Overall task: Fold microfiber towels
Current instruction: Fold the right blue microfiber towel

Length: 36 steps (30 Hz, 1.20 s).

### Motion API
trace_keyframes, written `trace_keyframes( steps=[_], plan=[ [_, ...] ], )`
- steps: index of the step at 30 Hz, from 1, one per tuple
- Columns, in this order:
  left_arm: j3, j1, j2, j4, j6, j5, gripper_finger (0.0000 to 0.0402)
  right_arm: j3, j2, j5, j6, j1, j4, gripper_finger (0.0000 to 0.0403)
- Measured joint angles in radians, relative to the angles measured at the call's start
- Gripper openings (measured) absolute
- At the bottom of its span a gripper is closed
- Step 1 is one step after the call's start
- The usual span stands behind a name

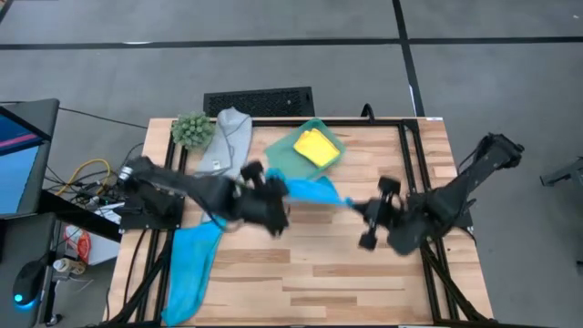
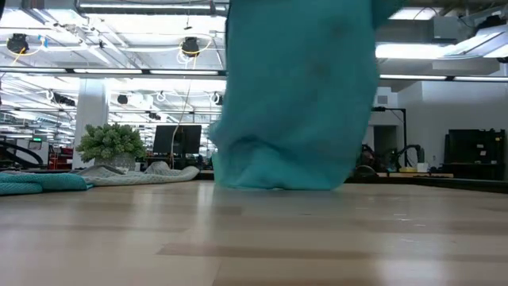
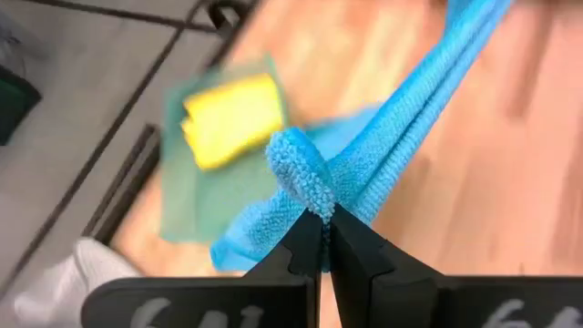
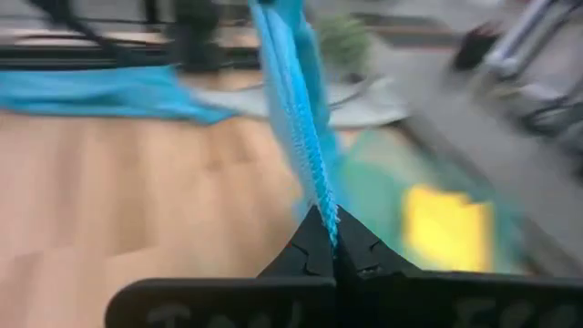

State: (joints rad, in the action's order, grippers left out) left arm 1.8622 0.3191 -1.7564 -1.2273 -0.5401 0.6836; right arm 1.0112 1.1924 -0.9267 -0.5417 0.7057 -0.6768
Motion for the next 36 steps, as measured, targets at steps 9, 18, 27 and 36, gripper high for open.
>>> trace_keyframes(
  steps=[9, 18, 27, 36],
  plan=[
    [-0.002, 0.178, -0.323, -0.05, -0.015, 0.047, 0.001, -0.034, 0.303, 0.067, -0.154, 0.113, 0.193, 0.0],
    [-0.003, 0.2, -0.502, -0.235, -0.214, -0.066, 0.0104, -0.033, 0.441, 0.147, -0.294, 0.144, 0.279, 0.0001],
    [0.0, 0.319, -0.39, -0.286, -0.275, 0.177, 0.0133, -0.034, 0.504, 0.14, -0.352, 0.198, 0.346, 0.0001],
    [0.0, 0.17, -0.381, 0.16, 0.283, 0.332, 0.0117, -0.033, 0.581, 0.142, -0.371, 0.218, 0.44, 0.0001]
  ],
)
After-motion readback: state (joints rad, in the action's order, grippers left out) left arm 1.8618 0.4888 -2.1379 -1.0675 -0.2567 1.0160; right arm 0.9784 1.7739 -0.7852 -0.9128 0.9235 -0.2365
